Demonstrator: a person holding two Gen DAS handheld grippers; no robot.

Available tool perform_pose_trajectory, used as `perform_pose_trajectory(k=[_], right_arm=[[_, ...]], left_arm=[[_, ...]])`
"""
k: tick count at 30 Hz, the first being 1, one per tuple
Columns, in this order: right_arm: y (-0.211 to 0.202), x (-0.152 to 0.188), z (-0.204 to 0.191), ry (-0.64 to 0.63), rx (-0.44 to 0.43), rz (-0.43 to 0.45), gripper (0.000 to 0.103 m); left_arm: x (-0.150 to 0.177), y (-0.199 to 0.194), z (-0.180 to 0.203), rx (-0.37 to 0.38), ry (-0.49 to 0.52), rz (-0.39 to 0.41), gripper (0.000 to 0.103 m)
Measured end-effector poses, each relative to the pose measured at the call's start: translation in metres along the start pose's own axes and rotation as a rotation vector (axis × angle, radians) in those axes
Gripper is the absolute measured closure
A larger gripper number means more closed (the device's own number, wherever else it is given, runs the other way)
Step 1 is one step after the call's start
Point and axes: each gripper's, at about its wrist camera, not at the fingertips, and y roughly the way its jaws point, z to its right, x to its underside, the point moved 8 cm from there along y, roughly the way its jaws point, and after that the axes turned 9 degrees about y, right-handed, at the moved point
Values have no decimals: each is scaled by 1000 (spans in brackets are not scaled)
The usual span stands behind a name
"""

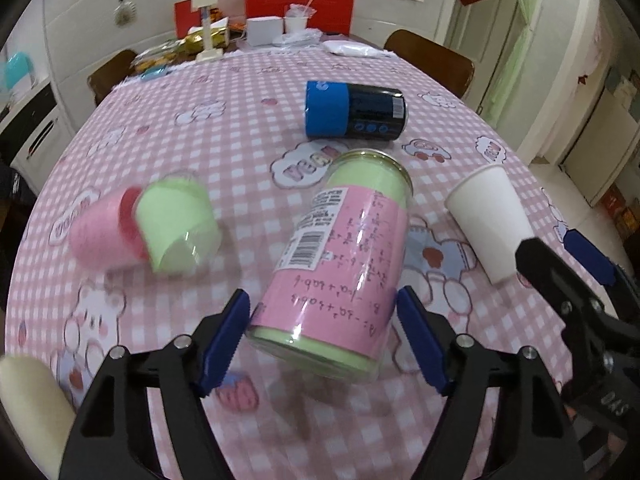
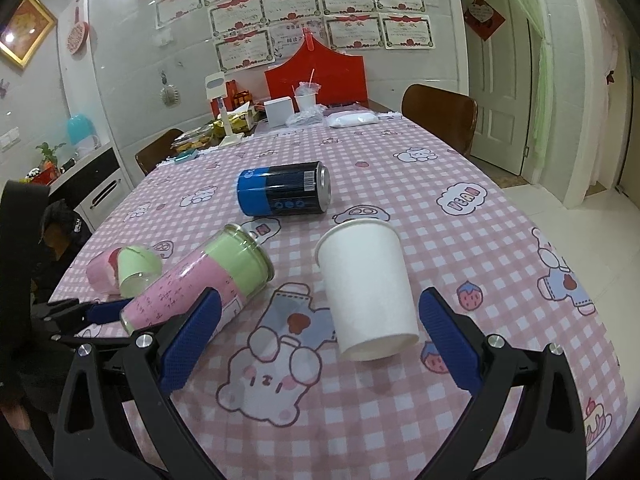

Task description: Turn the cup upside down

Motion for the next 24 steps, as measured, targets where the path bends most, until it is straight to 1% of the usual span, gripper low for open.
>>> perform_pose_trajectory(k=[2, 8, 11, 15, 17, 19, 24], right_arm=[[-4, 5, -3, -4, -11, -6, 8], [-14, 19, -11, -19, -40, -24, 8], [-17, 27, -14, -27, -45, -44, 8], [-23, 34, -18, -29, -58, -54, 8], [-26, 35, -19, -31, -58, -50, 8], [-29, 37, -22, -32, -60, -47, 8], [-31, 37, -24, -24, -55, -48, 8]], left_arm=[[11, -8, 2, 1, -18, -1, 30], [36, -29, 5, -29, -52, 19, 31], [49, -39, 8, -44, -56, 27, 32], [59, -51, 11, -41, -58, 46, 32], [62, -54, 12, -34, -56, 53, 32], [64, -55, 13, -11, -61, 52, 32], [65, -62, 18, 40, -19, 87, 32]])
